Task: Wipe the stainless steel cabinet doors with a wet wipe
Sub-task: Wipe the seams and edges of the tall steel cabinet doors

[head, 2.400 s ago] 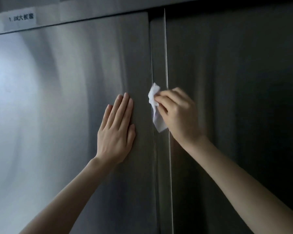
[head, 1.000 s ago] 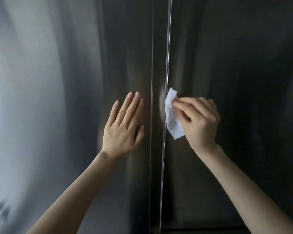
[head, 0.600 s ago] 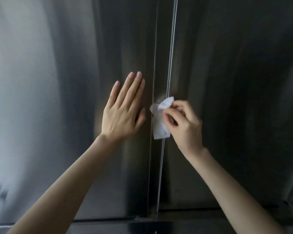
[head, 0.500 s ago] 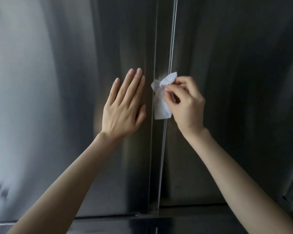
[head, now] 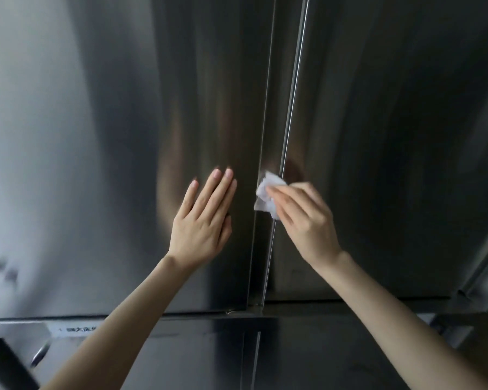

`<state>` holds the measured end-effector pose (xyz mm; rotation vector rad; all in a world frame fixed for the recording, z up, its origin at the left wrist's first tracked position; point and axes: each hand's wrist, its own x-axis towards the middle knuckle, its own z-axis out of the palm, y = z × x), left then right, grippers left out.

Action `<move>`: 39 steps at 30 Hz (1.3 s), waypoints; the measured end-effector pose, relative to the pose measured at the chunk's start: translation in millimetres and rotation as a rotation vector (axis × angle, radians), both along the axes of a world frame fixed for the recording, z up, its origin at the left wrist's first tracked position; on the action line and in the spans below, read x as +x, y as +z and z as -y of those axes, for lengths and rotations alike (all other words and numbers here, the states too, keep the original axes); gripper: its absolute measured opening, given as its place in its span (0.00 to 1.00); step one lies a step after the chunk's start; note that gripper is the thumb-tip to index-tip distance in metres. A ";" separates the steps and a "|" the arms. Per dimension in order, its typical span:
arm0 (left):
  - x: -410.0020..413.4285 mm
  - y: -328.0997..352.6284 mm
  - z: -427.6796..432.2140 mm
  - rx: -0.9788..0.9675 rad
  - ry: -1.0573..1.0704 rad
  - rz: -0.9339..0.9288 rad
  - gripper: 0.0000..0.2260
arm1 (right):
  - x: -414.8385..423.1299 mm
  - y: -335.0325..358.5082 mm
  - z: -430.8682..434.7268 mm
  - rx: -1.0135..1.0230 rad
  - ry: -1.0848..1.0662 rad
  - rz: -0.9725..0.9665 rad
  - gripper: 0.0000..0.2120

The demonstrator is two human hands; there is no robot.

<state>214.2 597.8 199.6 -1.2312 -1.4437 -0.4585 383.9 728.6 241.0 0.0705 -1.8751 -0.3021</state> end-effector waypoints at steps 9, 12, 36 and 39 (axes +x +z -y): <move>10.6 0.3 3.5 -0.029 -0.013 0.106 0.29 | -12.4 -55.7 4.3 -0.014 -0.032 0.049 0.08; 16.9 -15.5 3.7 -0.045 0.011 0.150 0.31 | -1.3 -88.5 6.5 0.034 -0.034 0.187 0.08; 48.1 -106.3 26.6 -0.333 0.167 0.236 0.35 | 3.7 -154.5 -0.6 0.160 0.043 0.425 0.10; 52.7 -105.2 25.1 -0.320 0.166 0.266 0.34 | -2.4 -136.2 -2.6 -0.007 0.031 0.266 0.06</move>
